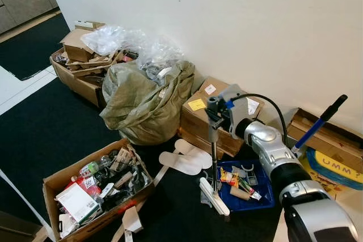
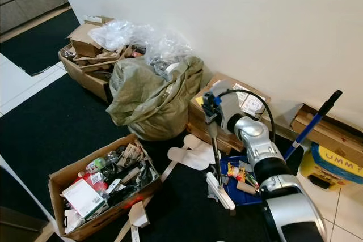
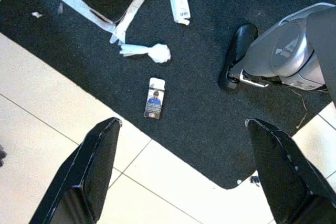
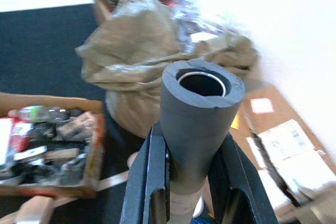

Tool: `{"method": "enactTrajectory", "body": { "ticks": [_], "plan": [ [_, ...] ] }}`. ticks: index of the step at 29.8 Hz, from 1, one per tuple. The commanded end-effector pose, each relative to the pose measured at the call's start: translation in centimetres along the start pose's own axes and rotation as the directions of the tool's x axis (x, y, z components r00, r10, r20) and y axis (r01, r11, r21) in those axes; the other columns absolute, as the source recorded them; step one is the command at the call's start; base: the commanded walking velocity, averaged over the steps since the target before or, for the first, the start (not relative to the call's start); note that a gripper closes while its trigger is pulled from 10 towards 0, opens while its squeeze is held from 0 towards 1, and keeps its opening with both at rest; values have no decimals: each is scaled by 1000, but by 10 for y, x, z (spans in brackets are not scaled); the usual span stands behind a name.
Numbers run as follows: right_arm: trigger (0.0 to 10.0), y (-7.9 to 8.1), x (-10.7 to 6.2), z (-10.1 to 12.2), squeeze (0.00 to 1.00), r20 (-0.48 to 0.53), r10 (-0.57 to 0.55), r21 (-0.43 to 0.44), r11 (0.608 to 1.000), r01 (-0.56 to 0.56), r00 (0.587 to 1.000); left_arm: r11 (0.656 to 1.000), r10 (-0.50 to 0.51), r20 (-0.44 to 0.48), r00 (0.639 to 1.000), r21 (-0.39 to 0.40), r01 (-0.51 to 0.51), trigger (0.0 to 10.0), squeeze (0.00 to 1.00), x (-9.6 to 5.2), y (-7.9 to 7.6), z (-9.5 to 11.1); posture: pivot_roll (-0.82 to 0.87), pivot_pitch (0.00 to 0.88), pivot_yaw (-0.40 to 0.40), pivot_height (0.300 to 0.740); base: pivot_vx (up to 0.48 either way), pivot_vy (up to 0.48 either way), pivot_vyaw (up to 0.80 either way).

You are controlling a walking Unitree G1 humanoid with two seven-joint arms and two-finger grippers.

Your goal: Sweep floor

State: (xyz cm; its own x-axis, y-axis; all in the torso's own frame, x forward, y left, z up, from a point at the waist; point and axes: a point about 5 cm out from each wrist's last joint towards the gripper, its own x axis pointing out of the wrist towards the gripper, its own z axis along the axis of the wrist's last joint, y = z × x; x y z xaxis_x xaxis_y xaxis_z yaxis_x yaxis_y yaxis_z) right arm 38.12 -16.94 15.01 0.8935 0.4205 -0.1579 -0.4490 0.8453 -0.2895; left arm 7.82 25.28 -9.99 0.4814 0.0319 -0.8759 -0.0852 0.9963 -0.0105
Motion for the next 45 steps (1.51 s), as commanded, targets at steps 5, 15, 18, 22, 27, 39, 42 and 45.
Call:
{"method": "enactTrajectory", "body": {
  "ticks": [5,15,18,22,27,39,42,45],
  "plan": [
    [10000,-21,-5,-7,0,-113,-138,17,990,140,984,1000,9,-29,1000,9,-8,10000,0,-3,6,-7,-5,172,25,740,0,0,0],
    [10000,-50,-14,-1,0,-170,-305,112,939,326,937,1000,3,-27,1000,8,-3,10000,0,-3,3,-7,-17,155,19,740,0,0,0],
    [10000,-57,-16,6,0,-153,-349,114,923,367,924,1000,-1,-25,1000,6,1,10000,0,-2,2,-6,-19,150,16,740,0,0,0],
    [10000,-59,-16,9,0,-146,-366,111,917,383,919,1000,-2,-25,1000,4,2,10000,0,-2,1,-6,-21,146,15,740,0,0,0],
    [10000,-65,-17,16,0,-127,-406,94,903,418,905,1000,-3,-23,1000,1,3,10000,0,-1,-1,-5,-22,133,9,740,0,0,0],
    [10000,-82,-25,37,0,-40,-492,53,868,494,869,1000,-5,-21,1000,-1,5,10000,0,0,-1,-4,-29,134,14,740,0,0,0],
    [10000,-82,-26,40,0,-23,-498,51,866,498,867,1000,-5,-21,1000,-1,5,10000,0,0,-1,-4,-29,134,14,740,0,0,0],
    [10000,-81,-24,49,0,24,-499,52,866,497,866,1000,-6,-20,1000,-1,6,10000,0,0,-1,-3,-28,132,13,740,0,0,0]
  ]
}}
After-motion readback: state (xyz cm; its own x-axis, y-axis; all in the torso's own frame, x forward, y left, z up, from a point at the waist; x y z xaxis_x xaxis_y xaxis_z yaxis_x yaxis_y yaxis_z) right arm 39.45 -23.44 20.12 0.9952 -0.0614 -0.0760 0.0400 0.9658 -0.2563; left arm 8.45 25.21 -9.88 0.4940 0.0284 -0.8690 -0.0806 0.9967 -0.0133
